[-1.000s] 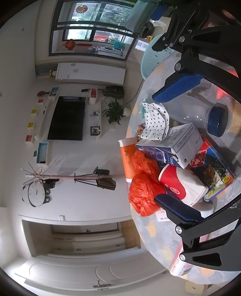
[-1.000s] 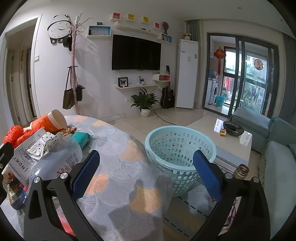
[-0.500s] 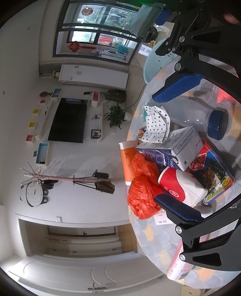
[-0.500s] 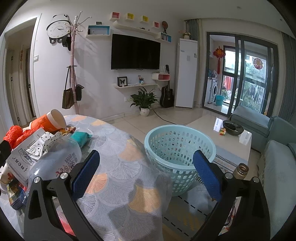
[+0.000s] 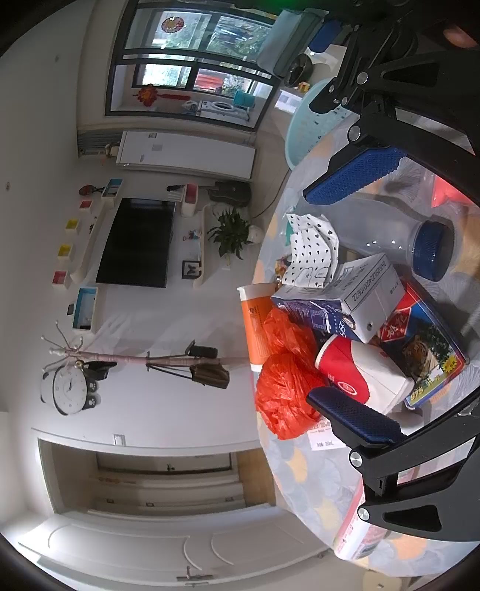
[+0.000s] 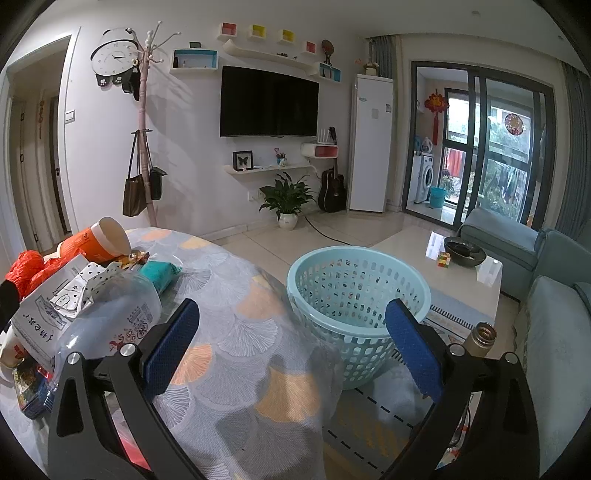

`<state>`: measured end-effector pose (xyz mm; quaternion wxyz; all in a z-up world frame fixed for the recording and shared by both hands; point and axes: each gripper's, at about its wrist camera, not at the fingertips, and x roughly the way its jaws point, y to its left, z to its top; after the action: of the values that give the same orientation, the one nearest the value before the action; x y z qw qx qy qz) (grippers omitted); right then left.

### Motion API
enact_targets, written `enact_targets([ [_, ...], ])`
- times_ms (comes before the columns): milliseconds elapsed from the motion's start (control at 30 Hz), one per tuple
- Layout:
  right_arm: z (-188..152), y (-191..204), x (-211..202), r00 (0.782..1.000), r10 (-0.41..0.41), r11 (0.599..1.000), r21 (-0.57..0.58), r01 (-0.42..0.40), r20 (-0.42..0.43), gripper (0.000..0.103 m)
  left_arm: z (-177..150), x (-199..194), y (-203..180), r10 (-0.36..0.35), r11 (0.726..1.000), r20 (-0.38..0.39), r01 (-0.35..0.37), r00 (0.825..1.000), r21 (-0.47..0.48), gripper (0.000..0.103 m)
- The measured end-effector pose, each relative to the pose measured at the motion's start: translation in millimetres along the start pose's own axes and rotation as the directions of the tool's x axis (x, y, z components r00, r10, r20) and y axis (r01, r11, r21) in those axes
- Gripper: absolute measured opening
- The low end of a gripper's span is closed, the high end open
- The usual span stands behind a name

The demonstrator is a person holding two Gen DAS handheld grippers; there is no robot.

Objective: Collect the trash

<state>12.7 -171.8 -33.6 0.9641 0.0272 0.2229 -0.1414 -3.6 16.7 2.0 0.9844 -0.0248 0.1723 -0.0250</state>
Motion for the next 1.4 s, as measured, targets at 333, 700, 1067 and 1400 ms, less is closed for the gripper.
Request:
enact_targets([
  [333,0.0,-0.3,0.1,1.0,0.0,1.0,0.0,0.0,-0.001,0.096,-2.7,-3.1,-2.1,0.0,1.0,0.002,0.0,1.0,0.005,0.096],
  [700,0.1,-0.7,-0.1,1.0,0.0,1.0,0.0,0.0,-0.002,0.096,-3.0,-3.1,-3.2,-0.003,1.0,-0.001,0.003,1.0,0.005,0.096],
  [1067,0.1,-2.0,0.0,1.0,-0.001,1.0,0.001,0.001,-0.002,0.096,-3.2,-3.3,-3.4,-0.003,1.0,0.001,0.003,1.0,0.005,0.096],
  [1400,0.1,-6.0,-0.5,1.0,0.0,1.0,0.005,0.0,-0.01,0.096,-0.6,-5.8,6.5,-0.057,0.997,-0.021,0.056,0.998,-0.053,0.096],
])
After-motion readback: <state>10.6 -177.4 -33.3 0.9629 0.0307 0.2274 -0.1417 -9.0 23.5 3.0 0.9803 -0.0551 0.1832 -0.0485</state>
